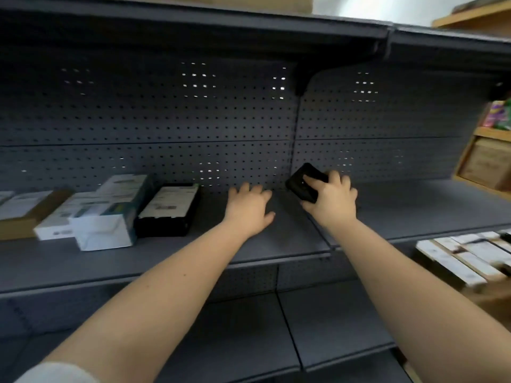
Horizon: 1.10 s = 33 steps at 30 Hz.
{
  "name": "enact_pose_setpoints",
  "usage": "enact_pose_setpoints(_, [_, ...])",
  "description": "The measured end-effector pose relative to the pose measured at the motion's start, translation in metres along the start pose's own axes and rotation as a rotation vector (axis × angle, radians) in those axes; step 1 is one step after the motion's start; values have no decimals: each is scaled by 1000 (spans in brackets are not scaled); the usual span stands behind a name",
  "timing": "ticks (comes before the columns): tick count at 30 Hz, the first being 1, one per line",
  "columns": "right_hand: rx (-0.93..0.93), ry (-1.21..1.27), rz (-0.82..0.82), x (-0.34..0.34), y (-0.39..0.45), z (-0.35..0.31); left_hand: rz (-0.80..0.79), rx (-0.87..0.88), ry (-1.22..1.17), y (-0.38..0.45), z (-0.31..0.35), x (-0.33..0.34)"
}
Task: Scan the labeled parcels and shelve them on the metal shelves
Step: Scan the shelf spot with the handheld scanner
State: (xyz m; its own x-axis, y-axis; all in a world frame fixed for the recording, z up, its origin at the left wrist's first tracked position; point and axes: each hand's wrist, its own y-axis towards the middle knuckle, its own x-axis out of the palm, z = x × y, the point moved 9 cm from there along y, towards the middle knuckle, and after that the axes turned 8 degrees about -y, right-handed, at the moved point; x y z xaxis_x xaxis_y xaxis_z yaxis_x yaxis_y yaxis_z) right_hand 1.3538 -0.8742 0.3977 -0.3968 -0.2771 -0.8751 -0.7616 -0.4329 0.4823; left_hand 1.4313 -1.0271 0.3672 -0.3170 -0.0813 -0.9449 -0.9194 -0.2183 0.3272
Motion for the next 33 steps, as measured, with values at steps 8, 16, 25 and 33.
enact_pose_setpoints(8, [363, -80, -4, -34, -53, 244, 22, 276, -175, 74, 241, 7])
enact_pose_setpoints(16, [638, -179, -39, -59, -141, 501, -33, 505, -367, 108, 538, 46])
enact_pose_setpoints(25, [783, -199, -156, -9, -232, 720, -200, 554, -563, 116, 775, 155])
enact_pose_setpoints(33, [913, -166, -259, 84, -245, 865, -319, 552, -527, 170, 900, 267])
